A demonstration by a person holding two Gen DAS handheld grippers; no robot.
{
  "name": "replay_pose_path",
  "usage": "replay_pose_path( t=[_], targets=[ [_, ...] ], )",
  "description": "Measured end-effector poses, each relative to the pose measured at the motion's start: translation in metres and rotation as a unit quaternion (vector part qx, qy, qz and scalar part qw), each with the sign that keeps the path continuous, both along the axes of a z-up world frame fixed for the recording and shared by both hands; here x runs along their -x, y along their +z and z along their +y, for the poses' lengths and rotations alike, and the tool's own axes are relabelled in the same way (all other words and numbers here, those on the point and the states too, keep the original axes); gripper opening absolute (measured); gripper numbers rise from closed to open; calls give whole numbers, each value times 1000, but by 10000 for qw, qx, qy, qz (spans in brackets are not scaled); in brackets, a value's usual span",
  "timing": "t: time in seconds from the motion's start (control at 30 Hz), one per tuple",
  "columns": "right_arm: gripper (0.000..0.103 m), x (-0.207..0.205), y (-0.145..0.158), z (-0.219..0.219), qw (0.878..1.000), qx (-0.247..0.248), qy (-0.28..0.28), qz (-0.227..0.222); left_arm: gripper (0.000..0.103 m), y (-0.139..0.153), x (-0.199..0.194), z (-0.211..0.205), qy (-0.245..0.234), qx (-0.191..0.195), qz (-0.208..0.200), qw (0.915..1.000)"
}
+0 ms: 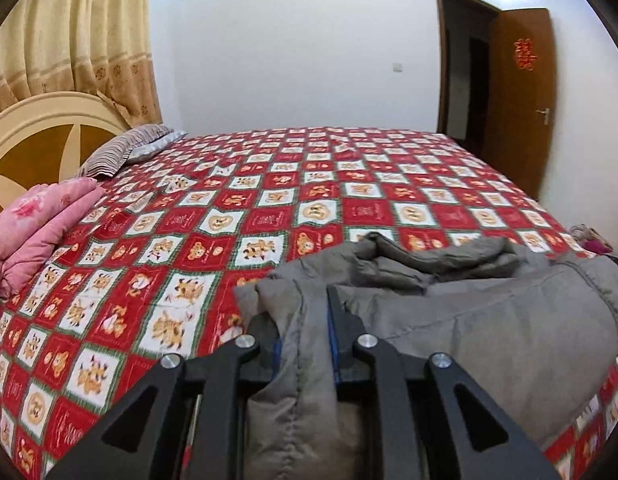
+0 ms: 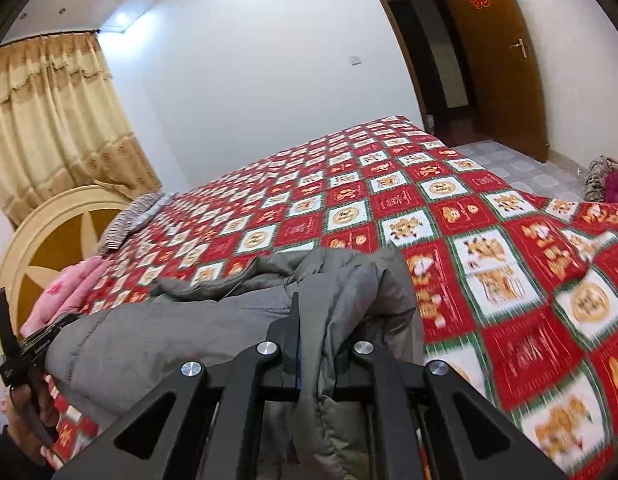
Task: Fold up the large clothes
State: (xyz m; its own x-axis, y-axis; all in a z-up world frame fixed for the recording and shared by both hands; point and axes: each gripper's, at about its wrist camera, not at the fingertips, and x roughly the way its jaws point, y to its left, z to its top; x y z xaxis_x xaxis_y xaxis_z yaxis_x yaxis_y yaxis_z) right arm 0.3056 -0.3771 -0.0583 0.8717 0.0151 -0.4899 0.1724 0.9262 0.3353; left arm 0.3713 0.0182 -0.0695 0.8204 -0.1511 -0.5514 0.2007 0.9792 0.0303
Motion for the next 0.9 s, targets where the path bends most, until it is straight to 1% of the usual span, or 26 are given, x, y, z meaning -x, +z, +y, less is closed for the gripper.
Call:
replay_pose_path(
  t=[0.07,0.1,0.13,0.17,0.2,0.23,0.27,0.3,0.33,0.37,0.4,0.47,0.5,0.53,0.6,0.67,0.7,0.73,0.77,0.83,0.87,0.9],
  targets=[
    [7,-20,-2,-1,10000,60,-29,32,27,-3,-13,-4,122,-40,41,9999],
    [7,-33,-3,-1,9999,129,-33,83,40,-5,-19,-6,199,-86,73,9997],
    [7,-42,-5,-2,9998,147,-3,126,68,-7,-26,-7,311,-136,105,9994],
    [10,-47,-7,-3,9998,145,10,151,83,-9,-30,-6,498,-189,117,9985],
    [14,-55,-11,-6,9997,128,-46,179,100,-9,-30,-2,662,-183,49,9976],
    [20,-58,-13,-8,9997,110,-74,185,103,-8,-26,4,736,-64,-114,9972],
    [42,-63,-18,-11,9996,120,-101,237,103,-7,-22,11,848,55,-257,9961],
    [61,-66,-21,-15,9995,130,-139,269,103,-5,-21,17,973,118,-353,9946],
    [66,-67,-24,-16,9994,129,-173,258,103,-3,-18,25,1144,187,-469,9921],
    [69,-68,-27,-21,9995,91,-212,201,103,0,-14,33,1346,281,-582,9888],
    [69,-71,-28,-24,9995,55,-242,173,103,4,-12,41,1536,384,-655,9852],
    [69,-74,-28,-30,9989,-6,-441,138,103,10,-10,46,1681,509,-704,9819],
    [70,-74,-27,-32,9982,-31,-589,63,103,11,-11,44,1742,463,-729,9809],
    [70,-73,-26,-33,9976,-43,-692,-13,103,16,-4,41,1874,388,-863,9777],
    [78,-73,-22,-33,9964,-31,-830,-144,103,23,11,33,1998,366,-1182,9720],
    [90,-76,-15,-35,9953,-23,-936,-239,103,26,21,17,2113,166,-1398,9672],
    [92,-76,-11,-36,9950,-67,-944,-310,103,26,24,11,2158,60,-1466,9653],
    [93,-76,-8,-37,9949,-112,-936,-367,103,28,29,4,2274,-86,-1599,9605],
    [93,-75,-3,-39,9945,-186,-924,-460,103,31,33,1,2332,-117,-1730,9568],
    [93,-69,9,-43,9927,-261,-965,-668,103,35,37,2,2422,-14,-1882,9518],
    [93,-66,13,-43,9924,-249,-969,-713,103,37,38,3,2414,30,-1903,9516],
    [93,-63,16,-44,9924,-225,-974,-725,103,37,36,3,2372,-3,-1840,9539]
  ],
)
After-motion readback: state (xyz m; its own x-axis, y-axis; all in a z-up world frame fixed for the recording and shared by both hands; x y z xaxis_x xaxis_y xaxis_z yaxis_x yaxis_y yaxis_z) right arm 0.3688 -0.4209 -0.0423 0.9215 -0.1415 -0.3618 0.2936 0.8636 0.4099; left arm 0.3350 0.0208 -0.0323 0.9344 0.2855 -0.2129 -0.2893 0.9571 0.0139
